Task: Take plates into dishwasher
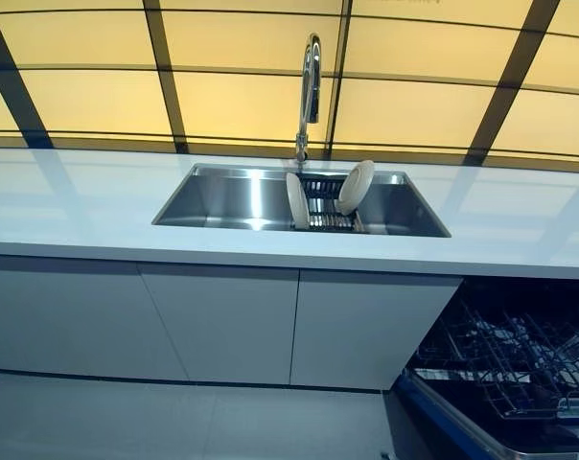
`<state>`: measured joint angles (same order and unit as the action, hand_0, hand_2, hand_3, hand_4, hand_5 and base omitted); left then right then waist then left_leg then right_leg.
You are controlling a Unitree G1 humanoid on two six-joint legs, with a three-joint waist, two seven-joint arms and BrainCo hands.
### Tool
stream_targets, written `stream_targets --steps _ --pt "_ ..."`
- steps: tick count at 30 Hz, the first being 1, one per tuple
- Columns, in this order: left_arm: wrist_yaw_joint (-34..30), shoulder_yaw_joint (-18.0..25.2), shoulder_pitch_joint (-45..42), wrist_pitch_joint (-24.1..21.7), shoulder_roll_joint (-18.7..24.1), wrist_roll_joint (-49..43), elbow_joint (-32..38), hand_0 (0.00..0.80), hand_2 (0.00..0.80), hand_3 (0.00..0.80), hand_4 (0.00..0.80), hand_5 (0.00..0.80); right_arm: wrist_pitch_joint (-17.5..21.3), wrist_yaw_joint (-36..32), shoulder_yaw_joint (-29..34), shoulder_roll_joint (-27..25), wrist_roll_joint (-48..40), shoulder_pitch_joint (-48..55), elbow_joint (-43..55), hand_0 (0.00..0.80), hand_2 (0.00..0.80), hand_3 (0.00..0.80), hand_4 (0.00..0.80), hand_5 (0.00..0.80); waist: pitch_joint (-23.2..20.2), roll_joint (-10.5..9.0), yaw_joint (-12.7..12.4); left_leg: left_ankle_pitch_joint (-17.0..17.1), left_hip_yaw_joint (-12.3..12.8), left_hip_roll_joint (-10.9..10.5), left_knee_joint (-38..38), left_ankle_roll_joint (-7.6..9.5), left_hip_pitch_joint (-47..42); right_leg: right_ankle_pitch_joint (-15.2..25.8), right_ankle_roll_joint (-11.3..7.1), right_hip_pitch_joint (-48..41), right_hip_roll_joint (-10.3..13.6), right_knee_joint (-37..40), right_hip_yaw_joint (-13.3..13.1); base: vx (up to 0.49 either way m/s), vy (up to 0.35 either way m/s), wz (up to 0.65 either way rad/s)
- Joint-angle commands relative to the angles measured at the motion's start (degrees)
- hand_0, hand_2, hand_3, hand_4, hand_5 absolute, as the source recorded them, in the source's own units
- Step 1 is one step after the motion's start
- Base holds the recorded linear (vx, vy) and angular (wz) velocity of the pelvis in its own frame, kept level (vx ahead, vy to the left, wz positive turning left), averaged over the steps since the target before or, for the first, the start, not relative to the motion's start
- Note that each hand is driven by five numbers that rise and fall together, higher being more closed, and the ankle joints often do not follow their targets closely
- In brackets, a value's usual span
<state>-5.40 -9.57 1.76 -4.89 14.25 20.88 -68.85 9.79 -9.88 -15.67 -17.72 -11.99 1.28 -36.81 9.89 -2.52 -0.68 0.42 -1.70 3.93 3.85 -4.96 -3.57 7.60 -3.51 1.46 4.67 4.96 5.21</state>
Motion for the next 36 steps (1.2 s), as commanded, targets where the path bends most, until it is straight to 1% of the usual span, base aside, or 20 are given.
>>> stream_targets --steps 1,3,6,8,14,16,19,20,21,24,25,27,28,31,32,33,36 --pt "0.3 2.3 2.4 -0.6 2.1 -1.2 -0.9 0.0 0.0 0.0 0.0 0.0 2.8 -4.3 0.4 -3.2 -7.3 -2.6 17.0 0.0 0.0 0.0 0.0 0.0 2.8 -1.88 1.4 1.8 2.3 -5.6 1.1 6.32 2.7 -3.2 -0.35 -1.4 -2.6 -2.3 0.1 -0.017 0.002 -0.03" --pt "0.1 2.5 2.1 -0.8 2.4 -1.1 -1.5 0.0 0.0 0.0 0.0 0.0 5.8 -7.0 2.7 -4.5 -11.3 -2.9 23.4 0.0 0.0 0.0 0.0 0.0 2.2 -1.95 1.7 1.5 2.7 -5.6 1.2 6.42 2.5 -3.3 -0.5 -1.5 -2.6 -2.1 -0.1 -0.001 0.004 -0.02" --pt "0.3 2.3 1.8 -0.6 2.2 -1.2 -1.8 0.0 0.0 0.0 0.0 0.0 6.5 -9.1 6.1 -5.2 -17.0 -4.6 31.0 0.0 0.0 0.0 0.0 0.0 1.6 -2.0 1.7 1.0 3.0 -5.5 1.2 6.51 2.2 -3.5 -0.59 -1.8 -2.6 -1.8 -0.4 0.009 0.004 -0.01" --pt "0.3 2.4 1.6 0.0 2.3 -1.5 -1.8 0.0 0.0 0.0 0.0 0.0 7.9 -10.2 8.7 -5.2 -21.4 -6.9 35.9 0.0 0.0 0.0 0.0 0.0 1.0 -2.0 1.5 0.6 3.2 -5.4 1.2 6.54 1.9 -3.7 -0.65 -2.2 -2.6 -1.6 -0.5 0.047 0.012 -0.1" --pt "0.1 1.9 1.5 0.8 2.1 -2.3 -3.0 0.0 0.0 0.0 0.0 0.0 10.2 -8.7 13.1 -4.2 -31.1 -13.5 45.4 0.0 0.0 0.0 0.0 0.0 -0.1 -1.98 0.9 0.0 3.3 -5.2 1.2 6.81 1.2 -4.0 -0.65 -3.0 -2.6 -1.3 -0.7 0.049 0.007 -0.07" --pt "0.1 1.4 1.5 1.0 2.0 -2.4 -3.3 0.0 0.0 0.0 0.0 0.0 11.4 -6.7 14.1 -3.9 -34.4 -15.6 48.2 0.0 0.0 0.0 0.0 0.0 -0.4 -1.98 0.7 -0.2 3.4 -5.1 1.2 6.86 0.9 -4.1 -0.61 -3.2 -2.6 -1.3 -0.8 0.045 0.008 0.0" --pt "-0.1 0.6 1.5 0.7 1.8 -2.5 -4.4 0.0 0.0 0.0 0.0 0.0 14.2 -2.4 16.1 -3.8 -37.0 -19.7 51.0 0.0 0.0 0.0 0.0 0.0 -0.9 -2.0 0.4 -0.6 3.5 -5.1 1.0 6.99 0.7 -4.1 -0.62 -3.6 -2.4 -1.1 -0.9 0.049 0.033 -0.01" --pt "-0.2 0.4 1.5 0.9 1.7 -2.6 -4.6 0.0 0.0 0.0 0.0 0.0 16.2 0.4 16.9 -3.8 -37.5 -21.2 52.1 0.0 0.0 0.0 0.0 0.0 -1.2 -2.0 0.3 -0.8 3.5 -5.2 0.9 7.03 0.5 -4.1 -0.65 -3.8 -2.3 -1.1 -0.9 0.061 0.069 -0.02" --pt "-0.4 0.2 1.5 1.1 1.8 -2.6 -4.7 0.0 0.0 0.0 0.0 0.0 18.0 3.3 17.6 -4.0 -37.1 -22.6 52.4 0.0 0.0 0.0 0.0 0.0 -1.4 -2.0 0.1 -0.9 3.6 -5.2 0.7 7.05 0.4 -4.2 -0.73 -3.8 -2.1 -1.2 -0.9 0.068 0.079 -0.01" --pt "-0.5 -0.7 1.7 1.4 1.4 -2.1 -5.3 0.0 0.0 0.0 0.0 0.0 20.4 10.4 19.3 -4.9 -34.6 -25.5 52.1 0.0 0.0 0.0 0.0 0.0 -1.8 -2.01 0.0 -1.4 3.7 -5.4 0.3 7.33 0.0 -4.5 -0.89 -4.2 -1.5 -1.9 -1.0 0.053 0.08 -0.04" --pt "-0.6 -0.8 1.8 1.5 1.3 -2.2 -5.3 0.0 0.0 0.0 0.0 0.0 20.5 12.2 19.5 -5.1 -33.5 -26.0 51.9 0.0 0.0 0.0 0.0 0.0 -1.8 -1.99 -0.1 -1.5 3.8 -5.5 0.1 7.43 -0.1 -4.6 -0.94 -4.2 -1.4 -2.1 -1.0 0.037 0.104 -0.12" --pt "-0.8 -1.7 1.8 1.5 1.1 -3.4 -5.8 0.0 0.0 0.0 0.0 0.0 18.8 18.0 20.6 -6.0 -29.6 -27.6 50.1 0.0 0.0 0.0 0.0 0.0 -1.8 -2.0 -0.1 -2.4 3.9 -6.0 -1.5 8.12 0.0 -5.0 -1.38 -3.9 -0.4 -4.0 -1.4 0.034 0.127 -0.17" --pt "-1.0 -2.1 1.8 1.8 1.1 -4.4 -5.9 0.0 0.0 0.0 0.0 0.0 17.7 19.5 20.8 -6.4 -28.5 -28.0 49.1 0.0 0.0 0.0 0.0 0.0 -1.6 -1.99 -0.1 -2.7 4.0 -6.1 -2.1 8.37 0.0 -5.0 -1.64 -3.7 -0.1 -4.8 -1.5 0.031 0.103 -0.1" --pt "-1.8 -3.0 1.7 2.0 1.5 -7.1 -6.1 0.0 0.0 0.0 0.0 0.0 13.6 22.3 20.7 -7.8 -26.8 -29.1 45.5 0.0 0.0 0.0 0.0 0.0 -1.2 -1.98 -0.1 -3.3 4.2 -6.5 -3.7 9.14 -0.1 -4.9 -2.57 -3.1 0.9 -7.5 -2.1 0.034 0.106 -0.05" --pt "-1.9 -3.1 1.7 2.0 1.6 -7.4 -6.1 0.0 0.0 0.0 0.0 0.0 13.0 22.4 20.7 -8.0 -26.9 -29.2 45.1 0.0 0.0 0.0 0.0 0.0 -1.1 -1.98 -0.2 -3.3 4.3 -6.5 -3.9 9.21 -0.1 -4.9 -2.7 -3.0 1.0 -7.8 -2.1 0.039 0.117 -0.15" --pt "-2.1 -3.2 1.6 1.8 1.8 -8.0 -6.2 0.0 0.0 0.0 0.0 0.0 10.9 22.8 20.5 -8.3 -26.9 -29.7 44.0 0.0 0.0 0.0 0.0 0.0 -1.1 -2.06 -0.3 -3.4 4.2 -6.6 -4.2 9.47 0.0 -4.6 -3.07 -2.7 1.3 -8.7 -2.3 0.031 0.098 -0.14" --pt "-2.4 -3.2 1.7 1.6 2.5 -9.2 -6.4 0.0 0.0 0.0 0.0 0.0 9.0 23.3 19.7 -9.2 -26.9 -31.0 41.5 0.0 0.0 0.0 0.0 0.0 -0.9 -2.49 -0.7 -3.5 3.5 -6.9 -5.1 10.13 0.5 -2.9 -3.88 -1.5 2.3 -12.2 -3.2 0.012 0.09 -0.13"
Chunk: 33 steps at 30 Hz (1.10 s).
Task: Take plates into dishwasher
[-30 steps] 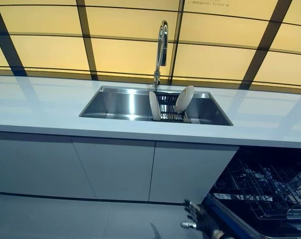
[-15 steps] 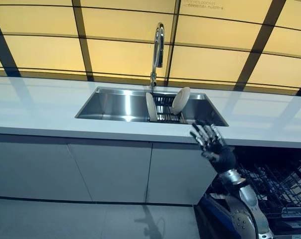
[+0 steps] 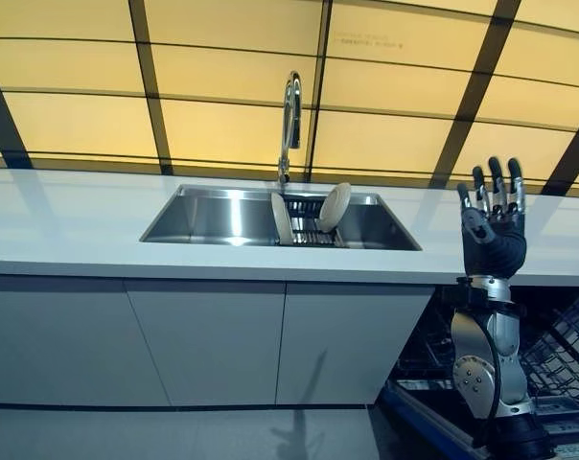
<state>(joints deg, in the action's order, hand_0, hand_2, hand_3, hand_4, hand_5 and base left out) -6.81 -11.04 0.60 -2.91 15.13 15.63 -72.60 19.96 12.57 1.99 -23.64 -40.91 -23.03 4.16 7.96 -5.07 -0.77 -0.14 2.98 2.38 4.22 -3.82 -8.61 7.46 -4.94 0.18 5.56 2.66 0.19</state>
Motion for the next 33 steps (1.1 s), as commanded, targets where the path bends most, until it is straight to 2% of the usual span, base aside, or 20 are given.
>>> stream_targets --steps 1,5,8,11,13,14,18,22,25,27,30,32,33 --pt "-0.9 -1.8 2.9 -0.3 1.8 -4.6 -2.6 0.0 0.0 0.0 0.0 0.0 -1.1 1.4 1.7 -3.5 1.9 -7.1 -0.1 0.0 0.0 0.0 0.0 0.0 1.2 -0.02 -0.8 -3.0 -1.7 -5.3 -5.9 9.14 5.9 -1.9 -2.37 0.4 1.8 -11.5 1.4 -0.025 0.064 -0.04" --pt "-0.9 -2.0 3.2 -0.2 2.7 -6.1 -3.0 0.0 0.0 0.0 0.0 0.0 -1.0 1.9 0.8 -4.5 1.5 -9.0 -2.1 0.0 0.0 0.0 0.0 0.0 1.9 0.31 -1.5 -3.1 -2.7 -5.1 -7.0 9.42 6.9 3.5 -2.34 4.7 2.8 -20.4 0.7 -0.029 0.092 -0.01" --pt "-0.5 -2.1 3.3 0.4 3.6 -8.3 -3.2 0.0 0.0 0.0 0.0 0.0 -2.3 2.9 0.9 -5.8 1.7 -10.7 -2.6 0.0 0.0 0.0 0.0 0.0 2.2 0.95 -2.0 -3.0 -2.6 -4.9 -7.5 9.37 7.0 4.6 -2.38 7.5 3.5 -24.8 1.6 0.015 0.109 -0.03" --pt "0.5 -2.3 3.3 1.5 4.0 -9.2 -3.6 0.0 0.0 0.0 0.0 0.0 -4.9 5.0 0.5 -7.2 3.3 -13.4 -3.0 0.0 0.0 0.0 0.0 0.0 1.9 0.24 -2.3 -3.4 -3.4 -5.8 -7.4 9.24 6.5 5.0 -2.52 8.4 3.9 -20.3 2.9 0.12 0.026 -0.25" --pt "0.7 -2.3 3.4 1.7 4.1 -9.3 -4.1 0.0 0.0 0.0 0.0 0.0 -5.7 6.0 0.2 -8.1 3.0 -14.1 -3.5 0.0 0.0 0.0 0.0 0.0 1.8 -0.48 -1.8 -3.9 -4.8 -6.6 -7.3 9.21 5.9 3.7 -2.26 7.9 2.4 -14.5 2.5 0.182 -0.022 -0.18" --pt "1.0 -2.5 3.6 1.7 3.8 -9.5 -4.6 0.0 0.0 0.0 0.0 0.0 -5.9 6.1 0.5 -8.7 2.5 -14.1 -4.1 0.0 0.0 0.0 0.0 0.0 1.6 -0.9 -1.0 -4.6 -5.9 -7.6 -7.1 9.24 5.1 3.3 -2.38 8.7 0.8 -9.0 2.3 0.179 -0.016 -0.01" --pt "2.0 -3.8 3.9 2.3 2.8 -7.8 -5.0 0.0 0.0 0.0 0.0 0.0 -7.0 6.2 1.0 -9.2 1.1 -13.6 -4.1 0.0 0.0 0.0 0.0 0.0 2.6 -0.69 1.1 -5.8 -7.8 -8.6 -7.4 9.32 2.6 4.7 -2.88 12.5 -1.3 -2.0 3.2 0.242 0.003 0.28" --pt "1.8 -3.9 3.7 2.5 2.1 -8.0 -5.3 0.0 0.0 0.0 0.0 0.0 -8.6 7.6 1.9 -9.4 0.6 -12.5 -2.2 0.0 0.0 0.0 0.0 0.0 3.5 -1.0 2.1 -7.6 -9.4 -9.3 -9.0 9.67 0.6 6.8 -2.62 14.3 -0.8 0.2 3.4 0.319 -0.068 0.5" --pt "2.0 -3.6 2.6 2.0 2.0 -8.7 -5.9 0.0 0.0 0.0 0.0 0.0 -9.7 7.8 2.7 -9.2 1.1 -12.2 -1.6 0.0 0.0 0.0 0.0 0.0 3.5 -1.69 2.1 -10.4 -9.7 -9.7 -11.1 9.85 -0.8 7.7 -2.63 13.6 0.7 0.7 4.3 0.391 -0.162 0.15" --pt "2.3 -3.1 2.0 2.1 2.0 -9.3 -6.4 0.0 0.0 0.0 0.0 0.0 -10.4 7.6 2.9 -9.0 1.3 -12.2 -1.5 0.0 0.0 0.0 0.0 0.0 3.2 -2.0 1.9 -11.4 -9.7 -9.6 -11.4 9.88 -1.6 7.6 -2.66 12.7 1.2 0.0 4.6 0.38 -0.205 0.2" --pt "2.8 -2.6 1.0 2.7 2.4 -10.0 -7.1 0.0 0.0 0.0 0.0 0.0 -12.0 8.4 2.4 -9.4 1.0 -12.7 -1.8 0.0 0.0 0.0 0.0 0.0 1.4 -1.79 2.1 -13.0 -9.5 -8.0 -10.2 8.5 -4.4 6.6 -2.7 11.1 1.4 -2.6 4.5 0.424 -0.261 0.08" --pt "2.5 -2.5 0.8 2.3 2.6 -9.7 -7.5 0.0 0.0 0.0 0.0 0.0 -13.1 8.1 1.9 -9.4 0.1 -13.0 -2.3 0.0 0.0 0.0 0.0 0.0 -0.1 -1.1 2.6 -14.0 -8.4 -5.7 -8.9 6.84 -7.3 5.1 -2.23 10.6 1.3 -4.8 5.2 0.426 -0.28 0.09" --pt "2.3 -2.3 0.7 2.1 2.6 -9.5 -7.6 0.0 0.0 0.0 0.0 0.0 -13.4 7.8 1.7 -9.4 -0.3 -13.1 -2.4 0.0 0.0 0.0 0.0 0.0 -0.4 -0.96 2.7 -14.1 -8.3 -5.4 -8.6 6.49 -7.8 4.7 -2.04 10.6 1.2 -5.2 5.3 0.451 -0.289 0.06"
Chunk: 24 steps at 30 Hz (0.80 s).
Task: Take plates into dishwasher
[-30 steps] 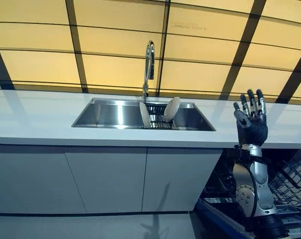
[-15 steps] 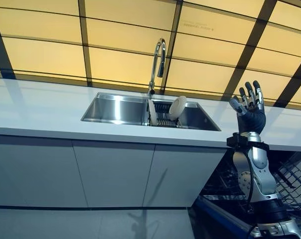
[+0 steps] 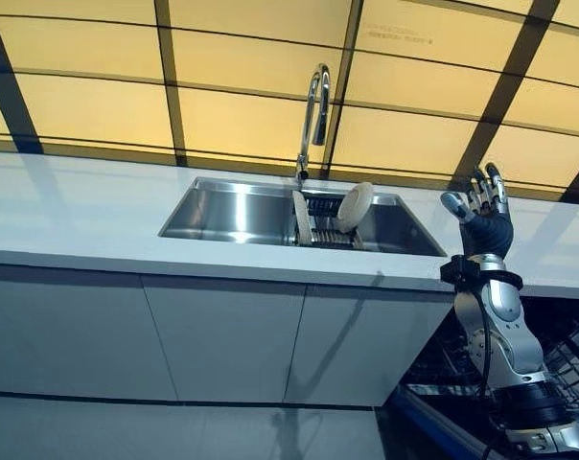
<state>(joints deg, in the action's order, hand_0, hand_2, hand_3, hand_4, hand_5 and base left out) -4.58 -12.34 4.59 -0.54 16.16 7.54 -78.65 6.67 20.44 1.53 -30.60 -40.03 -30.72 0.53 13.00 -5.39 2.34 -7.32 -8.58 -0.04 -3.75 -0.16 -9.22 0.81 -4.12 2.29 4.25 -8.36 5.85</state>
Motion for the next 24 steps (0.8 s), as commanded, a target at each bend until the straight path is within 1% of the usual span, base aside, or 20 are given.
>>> stream_targets --steps 1,4,5,6,7,9,10,11,12,13,14,15,16,17,18,19,21,22,23,24 --pt "-0.4 -0.5 -3.6 -1.2 1.5 -1.1 -1.4 0.0 0.0 0.0 0.0 0.0 -0.2 -1.0 1.7 -2.5 -1.4 -5.3 0.9 0.0 0.0 0.0 0.0 0.0 -6.3 -0.16 -0.1 -5.6 4.0 -1.7 -1.0 1.75 -7.8 10.2 -2.14 8.3 1.9 5.2 -0.5 0.423 -0.284 0.01" --pt "-1.5 0.1 -4.1 -3.3 1.4 0.0 -0.8 0.0 0.0 0.0 0.0 0.0 -1.3 -0.9 0.8 -2.2 -1.9 -4.8 2.0 0.0 0.0 0.0 0.0 0.0 -7.6 1.24 0.2 2.6 5.2 1.5 -5.1 -1.41 -7.0 7.6 -0.09 7.3 -0.1 4.7 0.3 0.375 -0.293 0.15" --pt "-1.4 0.2 -4.1 -3.8 1.3 0.0 -0.5 0.0 0.0 0.0 0.0 0.0 -1.5 -0.8 0.5 -2.1 -1.6 -4.5 2.5 0.0 0.0 0.0 0.0 0.0 -7.7 1.51 0.1 6.8 5.8 2.3 -9.5 -2.62 -5.7 6.8 0.93 6.2 -0.9 5.3 1.0 0.279 -0.292 0.38" --pt "-1.3 0.1 -4.1 -4.4 1.2 -0.2 -0.3 0.0 0.0 0.0 0.0 0.0 -1.5 -0.8 0.1 -2.0 -1.2 -4.3 2.7 0.0 0.0 0.0 0.0 0.0 -7.6 1.19 0.1 9.8 6.8 2.6 -15.4 -3.64 -3.7 6.3 1.93 5.0 -1.1 6.2 1.6 0.276 -0.34 0.36" --pt "-1.1 0.2 -4.0 -5.4 0.9 -0.6 -0.1 0.0 0.0 0.0 0.0 0.0 -1.5 -0.8 -0.3 -2.2 -0.6 -4.1 2.8 0.0 0.0 0.0 0.0 0.0 -7.2 0.44 -0.2 12.1 8.1 2.0 -24.3 -4.65 -0.1 5.9 3.17 3.4 -0.8 7.2 2.4 0.227 -0.32 0.24" --pt "-0.7 -0.3 -3.6 -6.0 0.7 -0.7 0.7 0.0 0.0 0.0 0.0 0.0 -1.5 -0.2 -1.0 -2.6 0.3 -4.1 3.1 0.0 0.0 0.0 0.0 0.0 -6.3 -0.77 -0.6 13.8 10.0 1.8 -37.4 -5.87 7.2 5.3 4.83 1.2 0.0 7.7 3.5 0.183 -0.279 0.06" --pt "-0.4 -0.6 -3.1 -5.9 0.7 -0.4 1.3 0.0 0.0 0.0 0.0 0.0 -1.7 0.0 -1.1 -2.8 0.6 -3.9 3.3 0.0 0.0 0.0 0.0 0.0 -5.5 -1.13 -0.9 13.2 10.4 1.6 -41.8 -5.62 12.1 5.0 5.29 0.2 0.4 7.6 3.6 0.173 -0.206 0.02" --pt "-0.5 -0.7 -2.6 -5.5 0.9 0.0 2.0 0.0 0.0 0.0 0.0 0.0 -1.7 0.2 -1.3 -2.9 1.1 -3.6 3.8 0.0 0.0 0.0 0.0 0.0 -4.6 -1.29 -1.3 11.4 10.7 0.9 -43.3 -4.6 16.4 4.6 5.42 -1.0 0.5 7.6 2.9 0.175 -0.124 0.0" --pt "-0.6 -0.8 -2.3 -5.4 1.0 0.3 2.3 0.0 0.0 0.0 0.0 0.0 -2.0 0.5 -1.4 -2.8 2.1 -3.5 4.2 0.0 0.0 0.0 0.0 0.0 -4.1 -1.05 -1.5 9.9 11.0 0.4 -42.1 -3.63 18.4 4.4 5.28 -2.1 0.2 7.8 2.0 0.179 -0.066 0.07" --pt "-0.7 -0.8 -2.1 -5.2 1.1 0.4 2.6 0.0 0.0 0.0 0.0 0.0 -2.4 0.7 -1.5 -2.6 3.0 -3.6 4.5 0.0 0.0 0.0 0.0 0.0 -3.8 -0.88 -1.7 9.2 11.2 0.2 -39.8 -3.0 19.1 4.1 5.13 -2.8 -0.1 8.0 1.3 0.237 -0.023 -0.08" --pt "-1.0 -0.8 -1.7 -4.7 1.5 0.6 3.3 0.0 0.0 0.0 0.0 0.0 -3.2 1.3 -2.0 -2.0 4.5 -4.0 5.2 0.0 0.0 0.0 0.0 0.0 -3.3 -0.4 -2.1 8.2 12.2 0.2 -32.7 -1.95 18.6 3.3 4.71 -4.2 -1.0 8.3 -0.1 0.23 -0.012 -0.15" --pt "-1.2 -0.7 -1.6 -4.4 1.6 0.5 3.7 0.0 0.0 0.0 0.0 0.0 -3.5 1.8 -2.3 -1.9 4.9 -4.2 5.4 0.0 0.0 0.0 0.0 0.0 -3.1 -0.25 -2.3 8.2 12.7 0.4 -28.9 -1.67 18.4 2.9 4.59 -4.6 -1.5 8.6 -0.6 0.295 0.004 -0.28" --pt "-1.5 -0.5 -1.4 -4.1 1.9 0.0 4.2 0.0 0.0 0.0 0.0 0.0 -4.1 2.8 -2.8 -1.8 5.6 -4.9 5.4 0.0 0.0 0.0 0.0 0.0 -2.8 0.02 -2.8 8.9 13.6 0.5 -21.3 -1.55 18.1 2.3 4.37 -5.8 -2.4 9.2 -1.2 0.216 0.014 -0.25" --pt "-1.6 -0.6 -1.3 -4.1 1.9 -0.1 4.2 0.0 0.0 0.0 0.0 0.0 -4.2 3.1 -3.0 -1.8 5.7 -5.2 5.3 0.0 0.0 0.0 0.0 0.0 -2.7 0.24 -3.1 9.4 13.5 0.4 -18.2 -1.65 18.4 2.0 4.3 -6.2 -2.9 9.5 -1.5 0.285 0.023 -0.16" --pt "-1.5 -0.9 -1.1 -4.0 1.7 -0.4 4.5 0.0 0.0 0.0 0.0 0.0 -4.0 3.9 -3.5 -1.5 6.1 -5.9 4.6 0.0 0.0 0.0 0.0 0.0 -2.3 0.71 -4.0 11.3 12.7 -0.3 -10.7 -2.01 19.2 1.4 4.14 -7.4 -4.0 10.0 -2.4 0.297 0.021 -0.04" --pt "-1.0 -1.3 -1.3 -3.9 1.4 -0.4 4.8 0.0 0.0 0.0 0.0 0.0 -3.2 4.5 -4.3 -1.1 6.6 -6.2 3.4 0.0 0.0 0.0 0.0 0.0 -2.1 1.11 -5.0 13.8 11.5 -0.4 -4.7 -2.51 20.4 1.0 4.09 -8.5 -4.9 10.4 -3.1 0.336 0.019 0.04" --pt "-0.2 -1.6 -1.7 -3.8 0.8 0.1 5.2 0.0 0.0 0.0 0.0 0.0 -2.4 4.8 -5.4 -0.7 6.5 -6.7 2.1 0.0 0.0 0.0 0.0 0.0 -1.6 1.38 -6.4 17.6 10.0 0.3 2.7 -3.22 21.5 0.3 4.18 -10.5 -5.7 10.8 -4.4 0.276 0.024 -0.02" --pt "-0.1 -1.7 -1.9 -3.8 0.8 0.3 5.4 0.0 0.0 0.0 0.0 0.0 -2.2 4.8 -5.5 -0.7 6.4 -6.8 1.9 0.0 0.0 0.0 0.0 0.0 -1.5 1.43 -6.6 18.2 9.7 0.4 3.7 -3.34 21.7 0.1 4.2 -11.0 -5.8 10.9 -4.8 0.244 0.056 -0.37" --pt "0.3 -1.8 -2.5 -4.2 0.7 1.2 5.5 0.0 0.0 0.0 0.0 0.0 -1.8 4.3 -5.8 -1.1 5.6 -6.9 1.5 0.0 0.0 0.0 0.0 0.0 -1.2 1.48 -7.1 19.2 9.1 0.8 4.6 -3.64 22.4 -0.7 4.16 -12.1 -6.1 10.8 -5.9 0.196 0.077 -0.42" --pt "0.3 -1.6 -2.7 -4.4 0.7 1.7 5.5 0.0 0.0 0.0 0.0 0.0 -1.8 3.9 -5.9 -1.4 5.2 -6.9 1.5 0.0 0.0 0.0 0.0 0.0 -1.3 1.56 -7.3 19.4 9.3 1.2 5.8 -3.84 22.9 -1.1 4.08 -12.8 -6.2 10.9 -6.5 0.232 0.124 -0.66"
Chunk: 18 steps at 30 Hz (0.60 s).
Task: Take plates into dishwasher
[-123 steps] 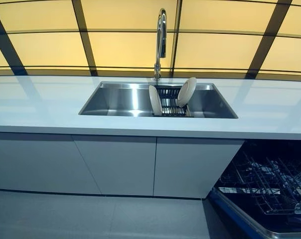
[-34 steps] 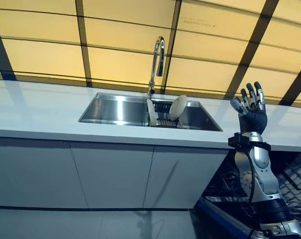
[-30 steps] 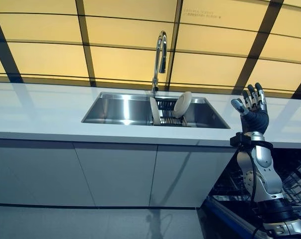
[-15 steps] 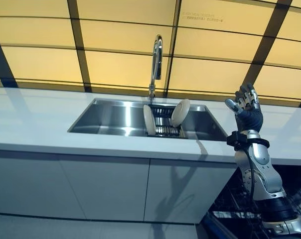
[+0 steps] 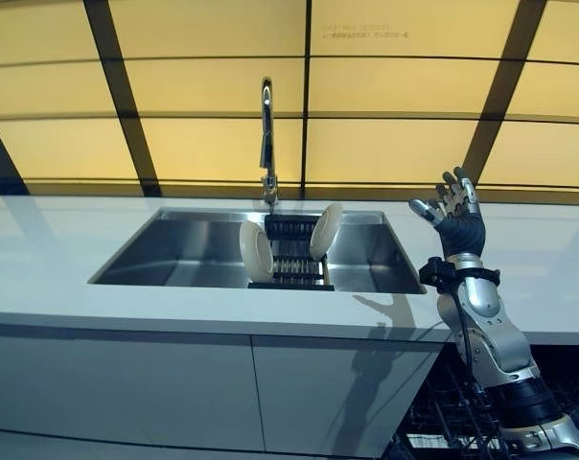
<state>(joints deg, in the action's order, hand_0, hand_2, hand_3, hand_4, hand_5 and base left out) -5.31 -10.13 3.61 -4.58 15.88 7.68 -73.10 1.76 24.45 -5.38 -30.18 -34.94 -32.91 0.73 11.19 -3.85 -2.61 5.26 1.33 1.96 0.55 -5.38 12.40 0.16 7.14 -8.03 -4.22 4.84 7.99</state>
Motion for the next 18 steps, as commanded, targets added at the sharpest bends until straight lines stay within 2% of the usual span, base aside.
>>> stream_targets --steps 1,4,7,11,12,14,17,18 --pt "0.8 -3.6 -1.8 -0.6 1.1 2.2 -0.2 0.0 0.0 0.0 0.0 0.0 3.0 -0.5 0.9 -2.3 -0.4 -4.8 1.3 0.0 0.0 0.0 0.0 0.0 0.5 -0.04 -2.5 6.8 0.0 -0.3 2.1 1.31 1.3 -1.1 -7.34 -3.4 2.5 -2.1 -9.4 0.168 0.121 -0.46" --pt "0.6 -3.3 -1.4 -0.2 0.8 2.8 -0.3 0.0 0.0 0.0 0.0 0.0 3.0 -2.1 1.3 -3.3 -1.0 -5.0 0.6 0.0 0.0 0.0 0.0 0.0 -0.1 -0.48 -2.4 5.1 0.8 -0.3 1.2 1.73 0.5 -1.5 -7.91 -4.1 3.6 -1.5 -9.4 0.146 0.21 -0.54" --pt "0.9 -3.9 -0.2 -0.4 0.8 3.5 -1.4 0.0 0.0 0.0 0.0 0.0 2.5 -3.7 2.3 -5.3 -2.2 -3.8 0.0 0.0 0.0 0.0 0.0 0.0 -1.4 -1.28 -1.9 2.8 2.4 -0.7 -1.1 3.28 -0.8 -2.8 -9.57 -4.1 6.0 -2.8 -7.3 0.135 0.252 -0.41" --pt "0.8 -4.4 1.1 -0.5 1.2 2.4 -2.1 0.0 0.0 0.0 0.0 0.0 2.5 -4.8 3.4 -5.8 -2.9 -2.5 -1.5 0.0 0.0 0.0 0.0 0.0 -2.7 -2.09 -2.0 1.3 2.9 -2.0 -0.5 5.05 -2.0 -3.5 -11.73 -2.8 8.5 -6.0 -5.1 0.091 0.216 -0.24" --pt "0.4 -4.7 1.3 -0.6 1.5 2.0 -2.1 0.0 0.0 0.0 0.0 0.0 2.5 -5.0 4.0 -6.0 -3.5 -1.9 -2.0 0.0 0.0 0.0 0.0 0.0 -3.2 -2.3 -1.7 1.0 2.8 -2.6 0.0 5.98 -2.8 -2.1 -12.97 -1.1 9.9 -10.0 -4.5 0.109 0.284 0.01" --pt "0.9 -4.9 1.4 -0.3 1.9 2.2 -1.7 0.0 0.0 0.0 0.0 0.0 2.7 -5.2 4.5 -5.8 -3.2 -1.6 -2.6 0.0 0.0 0.0 0.0 0.0 -3.2 -1.96 -1.4 0.7 2.9 -2.7 0.4 6.85 -4.2 2.3 -14.14 3.0 12.0 -18.9 -3.4 0.074 0.263 -0.06" --pt "1.2 -4.8 1.3 0.3 2.4 2.3 -1.8 0.0 0.0 0.0 0.0 0.0 1.9 -6.0 5.2 -5.8 -3.3 -1.3 -2.7 0.0 0.0 0.0 0.0 0.0 -2.9 -0.55 -0.9 -0.2 2.7 -2.3 1.3 7.52 -7.0 4.8 -13.87 8.8 12.9 -27.6 -3.4 0.067 0.18 -0.09" --pt "1.3 -4.7 1.2 0.9 2.7 2.2 -1.5 0.0 0.0 0.0 0.0 0.0 1.4 -5.9 5.3 -5.7 -3.2 -1.4 -2.6 0.0 0.0 0.0 0.0 0.0 -2.8 -0.25 -0.8 -0.4 2.6 -2.3 1.7 7.61 -7.9 4.8 -13.73 9.8 13.0 -27.4 -3.2 0.107 0.159 -0.23"
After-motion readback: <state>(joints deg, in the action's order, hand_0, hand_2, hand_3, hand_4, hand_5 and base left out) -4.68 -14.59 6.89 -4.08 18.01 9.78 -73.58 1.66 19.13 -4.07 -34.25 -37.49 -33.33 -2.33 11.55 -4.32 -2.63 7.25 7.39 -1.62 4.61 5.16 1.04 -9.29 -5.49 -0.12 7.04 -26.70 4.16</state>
